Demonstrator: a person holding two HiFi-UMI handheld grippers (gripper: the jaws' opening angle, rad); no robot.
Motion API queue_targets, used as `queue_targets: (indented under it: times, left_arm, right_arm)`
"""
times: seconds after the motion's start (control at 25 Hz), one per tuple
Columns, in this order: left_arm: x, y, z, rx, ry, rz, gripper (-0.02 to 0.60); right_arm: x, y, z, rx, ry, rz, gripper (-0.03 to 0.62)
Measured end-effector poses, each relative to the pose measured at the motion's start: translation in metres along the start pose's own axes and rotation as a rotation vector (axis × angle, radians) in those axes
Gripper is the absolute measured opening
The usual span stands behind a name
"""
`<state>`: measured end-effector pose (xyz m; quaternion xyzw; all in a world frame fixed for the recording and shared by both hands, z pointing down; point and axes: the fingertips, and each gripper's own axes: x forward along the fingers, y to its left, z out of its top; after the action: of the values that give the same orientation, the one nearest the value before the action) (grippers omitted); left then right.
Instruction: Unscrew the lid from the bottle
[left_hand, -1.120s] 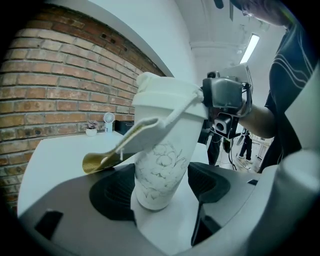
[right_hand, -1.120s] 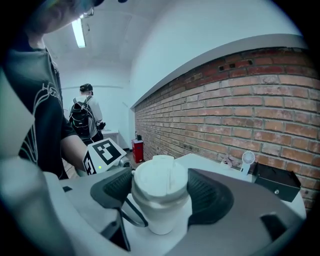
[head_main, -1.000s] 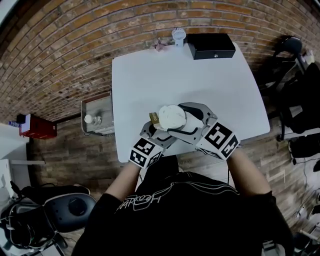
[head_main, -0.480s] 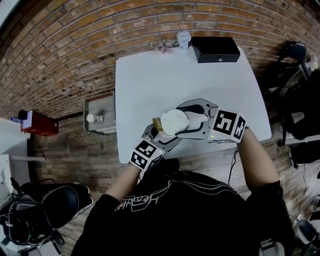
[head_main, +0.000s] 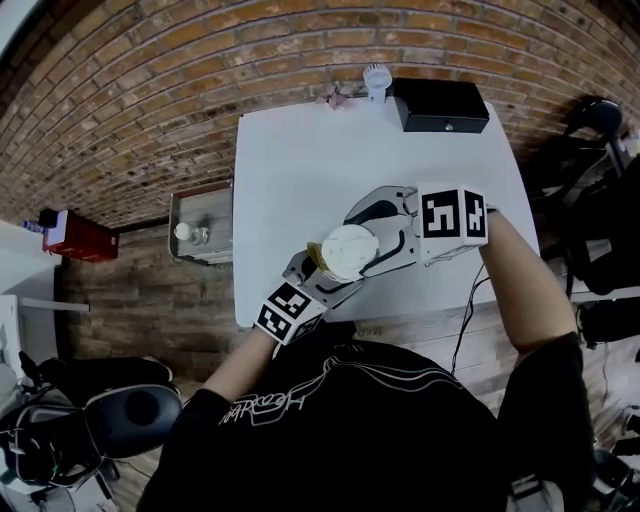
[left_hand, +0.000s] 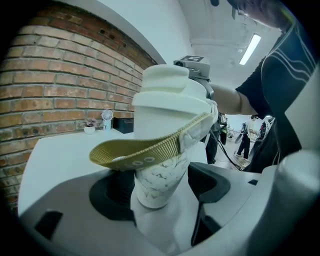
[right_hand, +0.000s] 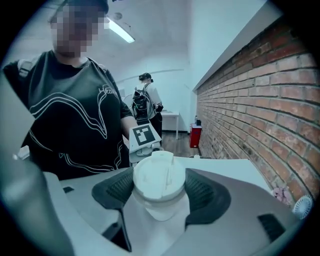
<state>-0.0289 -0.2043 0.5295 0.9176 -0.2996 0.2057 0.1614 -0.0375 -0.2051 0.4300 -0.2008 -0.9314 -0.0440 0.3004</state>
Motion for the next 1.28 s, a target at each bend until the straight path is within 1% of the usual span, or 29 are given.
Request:
queue_targets:
  times: [0.12, 0.24, 0.44, 0.48, 0.6, 0.72, 0.8, 0.84, 0.92, 0.96, 1.08, 1.16, 1.28]
  left_arm:
    - [-0.001, 0.000, -0.002, -0.001, 0.007, -0.004, 0.348]
    - [0.001, 0.000, 0.000, 0.010, 0.001, -0.005, 0.347]
    - [0.001, 0.000, 0.002, -0.001, -0.010, -0.003, 0.348]
    - [0.000, 0.000, 0.002, -0.001, -0.009, -0.005, 0.348]
    - [0.000, 0.001, 0.002, 0.001, -0.004, -0.011, 0.348]
    - [0.000, 0.000, 0.003, 0.000, -0.002, -0.014, 0.348]
    - [0.000, 0.000, 0.002, -0.003, 0.000, -0.017, 0.348]
    - [0.000, 0.000, 0.002, -0.003, 0.000, -0.019, 0.348]
    - [0.000, 0.001, 0.002, -0.003, 0.001, -0.019, 0.348]
    - [0.000, 0.001, 0.001, -0.002, 0.003, -0.018, 0.347]
    - [0.001, 0.001, 0.001, -0.001, 0.014, -0.019, 0.348]
    - [0.001, 0.001, 0.000, -0.003, 0.020, -0.020, 0.348]
    - [0.003, 0.002, 0.001, -0.003, 0.024, -0.019, 0.348]
  right_arm:
    - [0.001, 0.001, 0.001, -0.018, 0.015, 0.017, 0.314]
    - [0.000, 0.002, 0.000, -0.026, 0.025, -0.002, 0.316]
    - [-0.002, 0.003, 0.003, -0.021, 0.037, -0.074, 0.313]
    - [-0.003, 0.003, 0.005, -0.015, 0.025, -0.098, 0.326]
    - [-0.011, 0.001, 0.017, 0.021, -0.062, -0.204, 0.356]
    - [-0.020, -0.004, 0.029, 0.080, -0.140, -0.360, 0.374]
    - [-0.024, -0.008, 0.030, 0.147, -0.178, -0.471, 0.374]
    - [-0.026, -0.009, 0.030, 0.191, -0.208, -0.512, 0.374]
    - [-0.029, -0.011, 0.030, 0.282, -0.273, -0.574, 0.371]
    - [-0.030, -0.011, 0.028, 0.316, -0.288, -0.605, 0.374]
    - [-0.029, -0.010, 0.017, 0.398, -0.270, -0.714, 0.375]
    - [-0.028, -0.009, 0.011, 0.452, -0.265, -0.770, 0.371]
    - [-0.023, -0.006, 0.009, 0.498, -0.239, -0.845, 0.371]
